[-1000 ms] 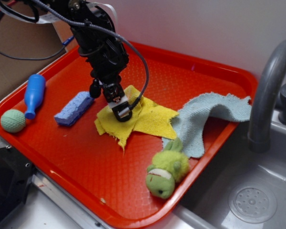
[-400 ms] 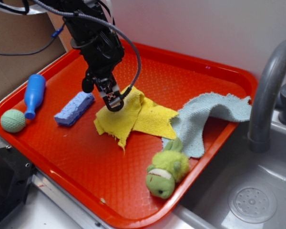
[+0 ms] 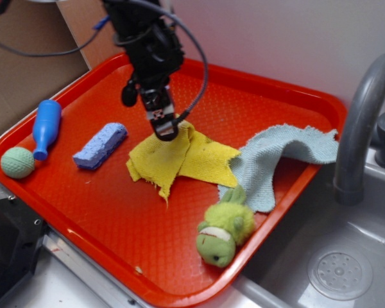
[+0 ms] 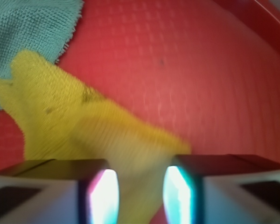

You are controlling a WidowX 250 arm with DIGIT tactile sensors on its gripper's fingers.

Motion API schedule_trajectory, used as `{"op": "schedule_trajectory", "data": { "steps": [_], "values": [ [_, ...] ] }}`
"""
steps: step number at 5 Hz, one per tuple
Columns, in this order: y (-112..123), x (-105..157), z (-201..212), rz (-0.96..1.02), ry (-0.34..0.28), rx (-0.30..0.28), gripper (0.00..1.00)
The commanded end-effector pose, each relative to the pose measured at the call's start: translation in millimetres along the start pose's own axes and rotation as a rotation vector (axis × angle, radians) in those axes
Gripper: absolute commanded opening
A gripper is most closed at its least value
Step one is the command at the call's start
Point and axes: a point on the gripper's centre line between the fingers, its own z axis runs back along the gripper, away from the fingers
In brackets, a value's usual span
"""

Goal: Grab the yellow cloth.

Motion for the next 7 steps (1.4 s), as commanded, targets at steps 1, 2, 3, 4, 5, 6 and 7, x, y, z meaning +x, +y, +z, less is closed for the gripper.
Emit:
{"op": "schedule_trajectory", "data": {
  "steps": [1,2,3,4,5,6,7],
  "values": [
    [-19,21,-13,-0.239,0.035,-0.004,1.00],
    [-26,11,-12,-0.276,0.035,-0.053,1.00],
    [-28,4,-16,-0.210,0.047,-0.019,1.00],
    [-28,-4,-1,-0.155,0.011,0.006,0.00],
    [-25,-16,9,-0.110,-0.013,0.038,0.00],
    [-13,-27,2,-0.039,-0.006,0.057,0.00],
    [-13,-29,6,-0.022,-0.012,0.073,0.00]
  ]
}}
